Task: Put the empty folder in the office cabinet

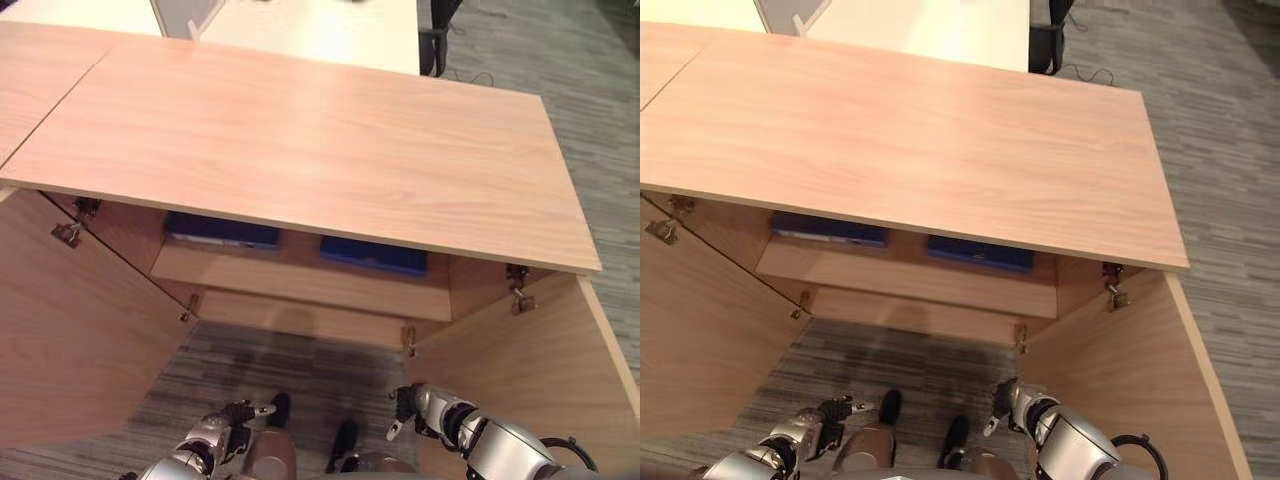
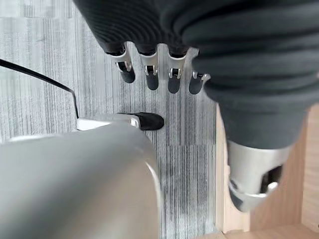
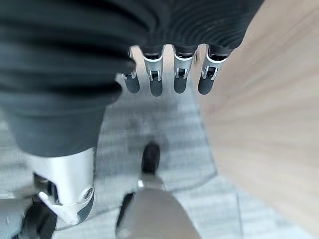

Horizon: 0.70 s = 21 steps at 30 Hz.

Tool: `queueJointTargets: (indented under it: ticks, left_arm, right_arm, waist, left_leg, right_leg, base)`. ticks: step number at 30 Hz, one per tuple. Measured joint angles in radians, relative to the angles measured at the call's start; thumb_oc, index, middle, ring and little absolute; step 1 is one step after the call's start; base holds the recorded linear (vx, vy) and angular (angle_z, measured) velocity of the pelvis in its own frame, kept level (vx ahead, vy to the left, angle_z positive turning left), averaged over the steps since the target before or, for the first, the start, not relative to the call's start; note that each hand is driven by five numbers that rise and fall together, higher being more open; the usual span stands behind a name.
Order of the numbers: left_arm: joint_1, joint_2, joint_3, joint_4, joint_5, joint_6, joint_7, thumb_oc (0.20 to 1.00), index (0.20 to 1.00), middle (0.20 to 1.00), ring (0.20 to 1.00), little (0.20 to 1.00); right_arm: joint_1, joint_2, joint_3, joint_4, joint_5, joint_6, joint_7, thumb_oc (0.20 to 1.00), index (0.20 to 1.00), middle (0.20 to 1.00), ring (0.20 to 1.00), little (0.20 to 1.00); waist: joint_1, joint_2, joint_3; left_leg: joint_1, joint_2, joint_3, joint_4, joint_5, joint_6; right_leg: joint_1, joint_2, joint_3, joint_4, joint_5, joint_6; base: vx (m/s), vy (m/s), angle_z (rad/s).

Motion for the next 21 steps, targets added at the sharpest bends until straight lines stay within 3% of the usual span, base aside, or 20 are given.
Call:
queueJointTargets:
  ticks: [1,2,4,5,7,9,11,15,17,18,20,21]
  left_arm:
    - [0.016,-0.002,0.013,0.005,0.025,0.004,0.000,1.000,1.000,1.000,1.000,1.000]
    - [0.028,0.005,0.023,0.032,0.049,0.009,0.002,1.000,1.000,1.000,1.000,1.000]
    - [0.054,0.001,0.014,0.045,0.097,0.011,0.008,1.000,1.000,1.000,1.000,1.000]
    - [0.078,-0.020,0.011,0.036,0.110,0.007,0.008,1.000,1.000,1.000,1.000,1.000]
    - [0.079,-0.036,0.008,0.033,0.116,0.004,0.009,1.000,1.000,1.000,1.000,1.000]
    - [0.077,-0.058,-0.006,0.028,0.117,-0.003,0.009,1.000,1.000,1.000,1.000,1.000]
    - [0.068,-0.060,-0.011,0.028,0.118,-0.015,0.010,1.000,1.000,1.000,1.000,1.000]
    - [0.075,-0.063,-0.007,0.036,0.138,-0.022,0.018,1.000,1.000,1.000,1.000,1.000]
    - [0.082,-0.060,0.003,0.038,0.139,-0.023,0.031,1.000,1.000,1.000,1.000,1.000]
    - [0.082,-0.056,0.009,0.041,0.138,-0.022,0.033,1.000,1.000,1.000,1.000,1.000]
    - [0.091,-0.046,0.047,0.074,0.137,-0.027,0.032,1.000,1.000,1.000,1.000,1.000]
    - [0.099,-0.041,0.064,0.087,0.133,-0.026,0.033,1.000,1.000,1.000,1.000,1.000]
  right_arm:
    - [0.007,-0.006,-0.016,-0.018,0.002,-0.010,-0.012,1.000,1.000,1.000,1.000,1.000]
    - [0.026,0.000,-0.042,-0.024,0.028,-0.015,-0.021,1.000,1.000,1.000,1.000,1.000]
    - [0.097,-0.016,-0.085,-0.023,0.084,-0.024,-0.026,1.000,1.000,1.000,1.000,1.000]
    - [0.142,-0.043,-0.134,-0.016,0.121,-0.023,-0.038,1.000,1.000,1.000,1.000,1.000]
    - [0.170,-0.071,-0.182,-0.009,0.158,-0.024,-0.054,1.000,1.000,1.000,1.000,1.000]
    - [0.203,-0.088,-0.256,-0.009,0.187,-0.029,-0.092,1.000,1.000,1.000,1.000,1.000]
    - [0.217,-0.082,-0.259,-0.009,0.195,-0.030,-0.104,1.000,1.000,1.000,1.000,1.000]
    - [0.246,-0.063,-0.295,-0.009,0.195,-0.035,-0.138,1.000,1.000,1.000,1.000,1.000]
    - [0.280,-0.064,-0.361,-0.009,0.214,-0.051,-0.166,1.000,1.000,1.000,1.000,1.000]
    - [0.306,-0.065,-0.379,0.008,0.239,-0.045,-0.170,1.000,1.000,1.000,1.000,1.000]
    - [0.378,-0.064,-0.543,0.028,0.346,-0.056,-0.182,1.000,1.000,1.000,1.000,1.000]
    - [0.379,-0.059,-0.569,0.026,0.373,-0.063,-0.194,1.000,1.000,1.000,1.000,1.000]
  waist:
    - [0.002,-0.005,-0.013]
    - [0.001,-0.015,-0.035]
    - [-0.025,-0.003,-0.075]
    - [-0.052,0.025,-0.099]
    - [-0.067,0.050,-0.111]
    - [-0.081,0.067,-0.117]
    - [-0.094,0.060,-0.115]
    - [-0.105,0.066,-0.110]
    - [-0.105,0.079,-0.099]
    - [-0.124,0.081,-0.092]
    - [-0.142,0.085,-0.074]
    - [-0.149,0.082,-0.067]
  left_leg:
    - [0.004,-0.001,0.017,0.026,-0.028,0.023]
    - [0.026,0.000,0.039,0.031,-0.057,0.065]
    - [0.111,-0.007,0.020,-0.025,-0.065,0.070]
    - [0.176,-0.013,0.015,-0.092,-0.062,0.073]
    - [0.186,-0.013,0.021,-0.115,-0.069,0.077]
    - [0.221,-0.021,0.036,-0.157,-0.080,0.091]
    - [0.216,-0.046,0.048,-0.152,-0.082,0.102]
    - [0.222,-0.084,0.074,-0.158,-0.084,0.122]
    - [0.213,-0.103,0.096,-0.157,-0.082,0.144]
    - [0.209,-0.118,0.098,-0.155,-0.076,0.146]
    - [0.207,-0.142,0.132,-0.152,-0.072,0.169]
    - [0.209,-0.141,0.151,-0.151,-0.075,0.172]
  right_leg:
    - [0.014,-0.003,-0.002,-0.035,0.018,-0.034]
    - [0.049,-0.004,0.003,-0.081,0.045,-0.034]
    - [0.088,-0.009,-0.003,-0.114,0.072,-0.011]
    - [0.097,-0.010,-0.001,-0.124,0.087,0.005]
    - [0.095,-0.009,0.003,-0.131,0.098,0.020]
    - [0.087,-0.014,0.047,-0.135,0.124,0.045]
    - [0.085,-0.029,0.071,-0.154,0.139,0.075]
    - [0.065,-0.062,0.104,-0.152,0.160,0.099]
    - [0.041,-0.085,0.127,-0.126,0.168,0.116]
    - [0.029,-0.096,0.130,-0.121,0.175,0.126]
    - [-0.001,-0.113,0.165,-0.095,0.185,0.144]
    - [-0.007,-0.116,0.182,-0.088,0.183,0.154]
  base:
    - [0.05,0.114,-0.07]
    - [0.03,0.160,0.03]
    - [0.03,0.153,0.13]
    - [-0.02,0.197,0.00]
    - [-0.05,0.260,-0.18]
    - [-0.06,0.176,-0.52]
    - [-0.10,0.197,-0.33]
    - [-0.14,0.175,-0.20]
    - [-0.17,0.170,-0.29]
    - [-0.30,0.328,-0.19]
    - [-0.20,0.245,-0.39]
    - [-0.07,0.089,-0.60]
